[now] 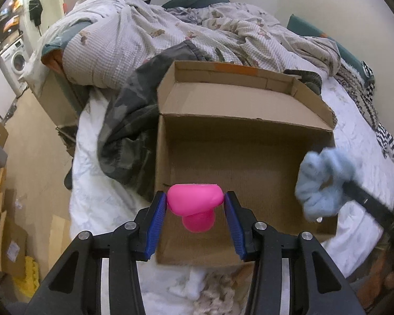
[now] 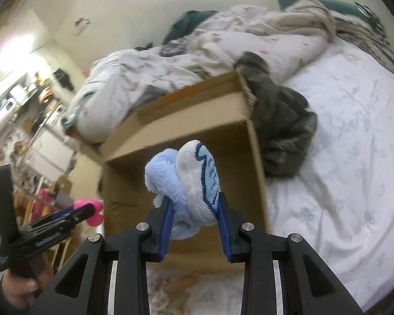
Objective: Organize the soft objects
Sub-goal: 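Carry the duck and blue scrunchie into the cardboard box and open both tools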
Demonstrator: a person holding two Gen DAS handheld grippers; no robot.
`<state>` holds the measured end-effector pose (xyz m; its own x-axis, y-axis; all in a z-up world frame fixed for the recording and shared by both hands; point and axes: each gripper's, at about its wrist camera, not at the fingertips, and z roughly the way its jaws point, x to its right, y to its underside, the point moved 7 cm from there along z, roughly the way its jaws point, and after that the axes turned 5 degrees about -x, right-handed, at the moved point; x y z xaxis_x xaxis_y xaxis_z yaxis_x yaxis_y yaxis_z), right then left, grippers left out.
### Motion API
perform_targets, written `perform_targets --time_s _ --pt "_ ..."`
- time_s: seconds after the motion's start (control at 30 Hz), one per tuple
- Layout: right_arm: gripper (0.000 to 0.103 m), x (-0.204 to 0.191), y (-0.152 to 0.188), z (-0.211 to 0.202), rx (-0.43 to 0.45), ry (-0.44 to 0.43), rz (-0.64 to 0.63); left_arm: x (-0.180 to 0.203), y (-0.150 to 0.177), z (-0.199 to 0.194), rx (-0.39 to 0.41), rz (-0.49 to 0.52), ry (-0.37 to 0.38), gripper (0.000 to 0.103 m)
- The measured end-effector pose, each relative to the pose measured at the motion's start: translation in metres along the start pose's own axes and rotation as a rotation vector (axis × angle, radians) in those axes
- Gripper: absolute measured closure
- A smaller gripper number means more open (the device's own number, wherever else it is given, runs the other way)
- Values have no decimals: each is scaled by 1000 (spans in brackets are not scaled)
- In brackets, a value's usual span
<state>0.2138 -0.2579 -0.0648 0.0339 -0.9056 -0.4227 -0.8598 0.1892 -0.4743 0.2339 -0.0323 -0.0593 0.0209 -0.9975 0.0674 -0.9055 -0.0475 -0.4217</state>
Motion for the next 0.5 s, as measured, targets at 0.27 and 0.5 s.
perform_targets --time_s 0.27,0.5 --pt "70 19 11 37 -88 50 39 13 4 34 6 63 -37 61" --pt "70 10 23 60 -173 33 9 8 13 53 -22 59 -52 61"
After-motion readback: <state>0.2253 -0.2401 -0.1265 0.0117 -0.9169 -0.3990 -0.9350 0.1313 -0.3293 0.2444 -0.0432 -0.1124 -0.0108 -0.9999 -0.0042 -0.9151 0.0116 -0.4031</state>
